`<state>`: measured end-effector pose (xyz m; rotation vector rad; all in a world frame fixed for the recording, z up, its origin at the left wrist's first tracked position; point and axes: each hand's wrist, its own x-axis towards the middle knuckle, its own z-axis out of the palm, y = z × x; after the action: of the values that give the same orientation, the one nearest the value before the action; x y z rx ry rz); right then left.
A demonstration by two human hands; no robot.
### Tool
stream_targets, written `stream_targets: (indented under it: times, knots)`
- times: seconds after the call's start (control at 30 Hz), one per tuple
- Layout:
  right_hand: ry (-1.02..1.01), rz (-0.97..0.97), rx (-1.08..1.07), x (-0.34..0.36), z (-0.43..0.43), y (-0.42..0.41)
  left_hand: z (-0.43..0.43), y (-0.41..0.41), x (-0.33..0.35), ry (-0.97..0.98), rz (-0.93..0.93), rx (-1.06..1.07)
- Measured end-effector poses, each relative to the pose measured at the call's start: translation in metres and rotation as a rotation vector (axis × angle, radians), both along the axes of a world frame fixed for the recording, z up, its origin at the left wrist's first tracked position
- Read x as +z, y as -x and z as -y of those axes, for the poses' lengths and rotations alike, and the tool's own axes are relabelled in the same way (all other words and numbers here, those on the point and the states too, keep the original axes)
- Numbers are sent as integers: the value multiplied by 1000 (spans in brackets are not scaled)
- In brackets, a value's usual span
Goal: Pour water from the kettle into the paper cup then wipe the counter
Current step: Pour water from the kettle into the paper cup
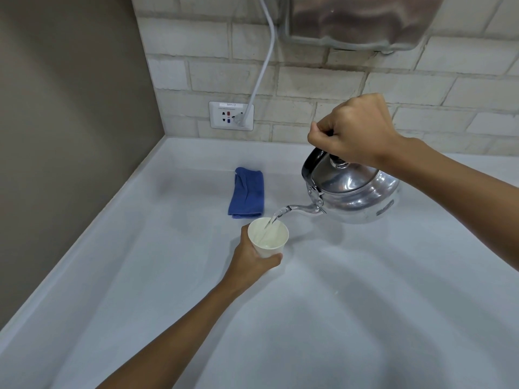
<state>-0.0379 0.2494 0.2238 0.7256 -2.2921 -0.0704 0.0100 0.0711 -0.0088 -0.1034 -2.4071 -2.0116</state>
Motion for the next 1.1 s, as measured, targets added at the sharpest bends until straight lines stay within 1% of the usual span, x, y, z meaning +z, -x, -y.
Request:
stream_targets:
  times: [0.5,1.1]
  knots:
    - [-12,7,22,4,3,-2,0,0,0,13,13,7]
    - [-48,-3,-1,9,-3,-1,-1,-1,1,7,18,9]
